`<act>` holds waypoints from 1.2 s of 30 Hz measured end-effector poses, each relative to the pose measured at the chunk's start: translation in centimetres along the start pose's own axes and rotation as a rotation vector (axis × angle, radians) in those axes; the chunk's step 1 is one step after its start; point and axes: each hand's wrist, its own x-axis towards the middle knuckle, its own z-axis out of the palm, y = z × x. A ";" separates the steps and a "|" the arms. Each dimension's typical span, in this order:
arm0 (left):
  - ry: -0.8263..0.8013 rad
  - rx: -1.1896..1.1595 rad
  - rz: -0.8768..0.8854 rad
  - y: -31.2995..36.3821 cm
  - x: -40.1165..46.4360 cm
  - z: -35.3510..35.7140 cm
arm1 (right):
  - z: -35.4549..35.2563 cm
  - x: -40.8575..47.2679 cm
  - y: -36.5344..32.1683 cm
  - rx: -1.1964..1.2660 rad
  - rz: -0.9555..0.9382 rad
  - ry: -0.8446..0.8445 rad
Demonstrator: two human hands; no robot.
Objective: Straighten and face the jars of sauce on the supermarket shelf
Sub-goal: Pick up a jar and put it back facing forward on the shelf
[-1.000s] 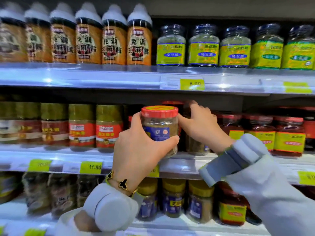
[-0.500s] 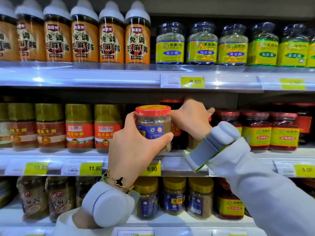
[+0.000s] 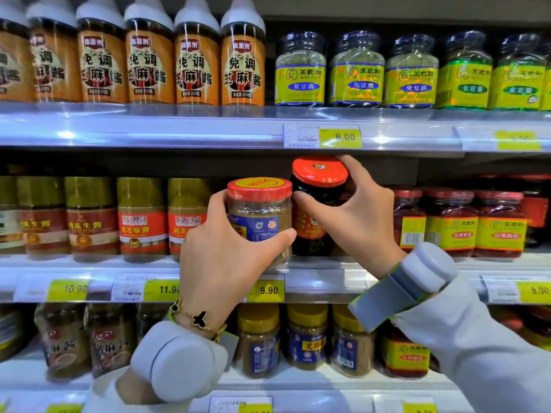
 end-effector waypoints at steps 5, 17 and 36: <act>0.008 -0.025 -0.004 0.3 0.2 0.9 | -1.8 -0.8 -0.5 0.089 -0.102 0.091; -0.036 0.067 -0.026 2.5 -0.2 5.3 | -6.9 -1.2 -0.4 0.024 -0.091 0.130; -0.081 0.277 -0.098 2.8 0.6 9.8 | -9.2 -0.1 2.6 0.091 -0.021 -0.033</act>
